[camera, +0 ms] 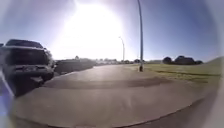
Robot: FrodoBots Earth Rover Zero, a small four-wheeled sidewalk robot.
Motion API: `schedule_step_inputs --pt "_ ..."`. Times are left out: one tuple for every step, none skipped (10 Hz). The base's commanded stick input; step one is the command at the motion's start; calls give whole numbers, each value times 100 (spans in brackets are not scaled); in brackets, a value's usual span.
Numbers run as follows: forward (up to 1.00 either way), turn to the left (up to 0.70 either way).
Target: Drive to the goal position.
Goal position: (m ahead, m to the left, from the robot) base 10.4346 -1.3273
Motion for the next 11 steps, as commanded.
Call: schedule_step_inputs --pt "70 0" --pt "70 0" --pt "70 0" --pt "70 0" --pt "70 0" --pt "70 0" --pt "70 0" --pt "70 0" --pt "70 0" --pt "70 0" --pt "70 0"
